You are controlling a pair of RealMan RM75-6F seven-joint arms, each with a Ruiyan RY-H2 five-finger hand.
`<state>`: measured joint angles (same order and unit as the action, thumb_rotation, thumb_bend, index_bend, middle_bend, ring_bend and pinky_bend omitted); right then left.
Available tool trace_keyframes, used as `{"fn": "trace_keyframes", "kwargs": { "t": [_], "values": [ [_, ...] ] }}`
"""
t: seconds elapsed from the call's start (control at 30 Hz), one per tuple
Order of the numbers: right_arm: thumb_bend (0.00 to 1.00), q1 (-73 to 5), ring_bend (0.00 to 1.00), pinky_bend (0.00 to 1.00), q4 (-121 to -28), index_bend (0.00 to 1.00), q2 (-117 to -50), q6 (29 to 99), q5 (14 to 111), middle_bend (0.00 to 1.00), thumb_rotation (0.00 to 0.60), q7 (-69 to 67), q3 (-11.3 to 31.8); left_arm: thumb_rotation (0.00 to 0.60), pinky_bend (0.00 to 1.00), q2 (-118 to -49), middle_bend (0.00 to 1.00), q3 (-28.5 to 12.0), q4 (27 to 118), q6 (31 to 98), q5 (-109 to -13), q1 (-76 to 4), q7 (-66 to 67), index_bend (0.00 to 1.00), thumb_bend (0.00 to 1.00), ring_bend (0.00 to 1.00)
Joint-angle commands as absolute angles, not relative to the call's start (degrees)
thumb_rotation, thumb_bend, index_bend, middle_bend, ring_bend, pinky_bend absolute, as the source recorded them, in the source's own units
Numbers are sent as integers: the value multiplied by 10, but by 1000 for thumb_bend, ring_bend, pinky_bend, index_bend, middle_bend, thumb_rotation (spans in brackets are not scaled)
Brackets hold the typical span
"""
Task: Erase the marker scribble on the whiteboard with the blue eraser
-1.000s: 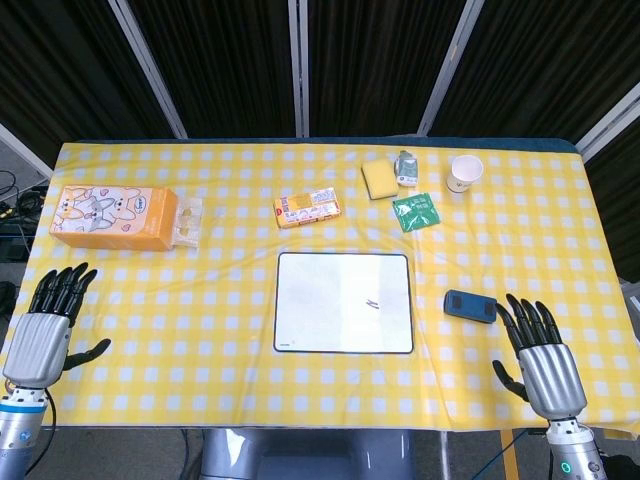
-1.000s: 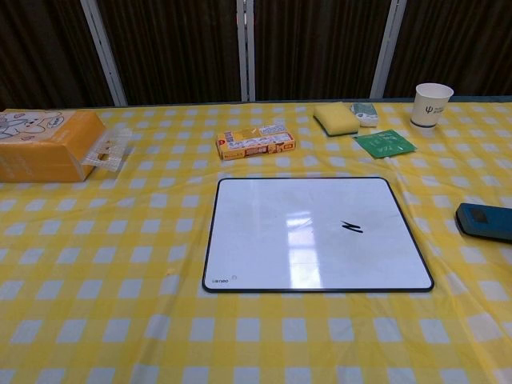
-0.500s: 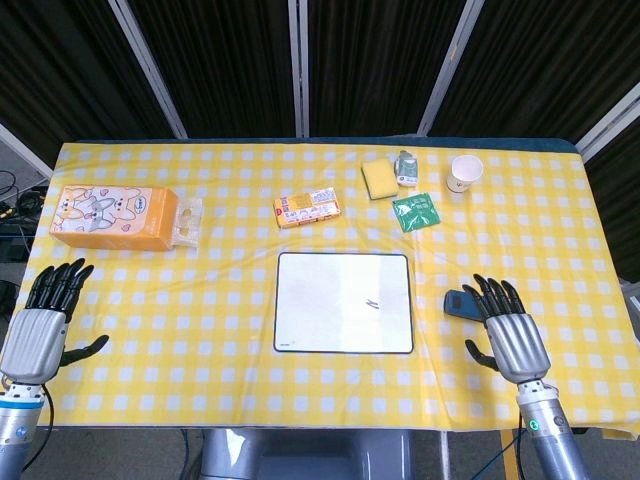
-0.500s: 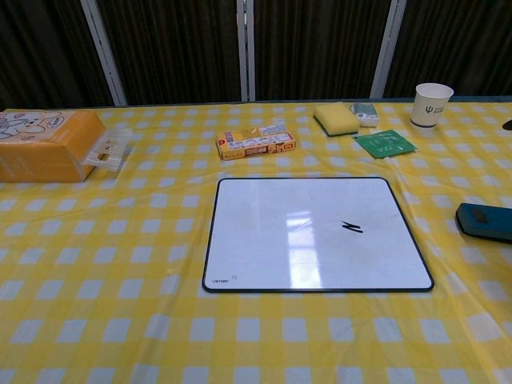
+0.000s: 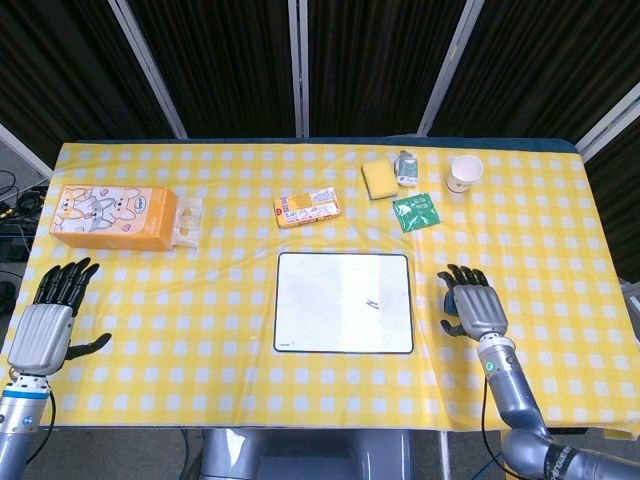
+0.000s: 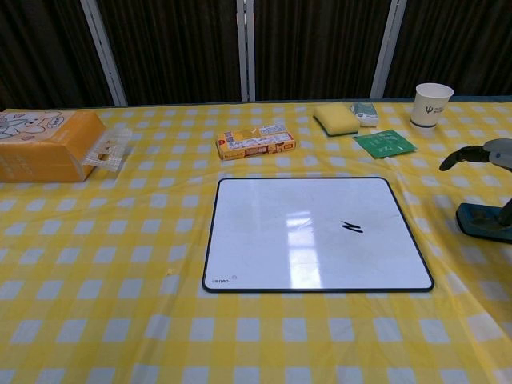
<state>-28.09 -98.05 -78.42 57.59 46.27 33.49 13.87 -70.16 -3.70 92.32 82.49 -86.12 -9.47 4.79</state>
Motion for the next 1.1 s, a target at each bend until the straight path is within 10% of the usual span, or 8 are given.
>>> {"fn": "trace_keyframes", "kwargs": {
  "t": [0.03,1.1],
  "values": [
    [198,-304,0,0,-959,208,-799,564,425,58,600,352,142,600,0,-703,0,-39,920,821,-856,-97,48,0,10,0],
    [197,-335,0,0,-917,255,-834,648,319,31,600,353,100,600,0,-700,0,-35,923,823,-858,-100,40,0,9,0]
  ]
}}
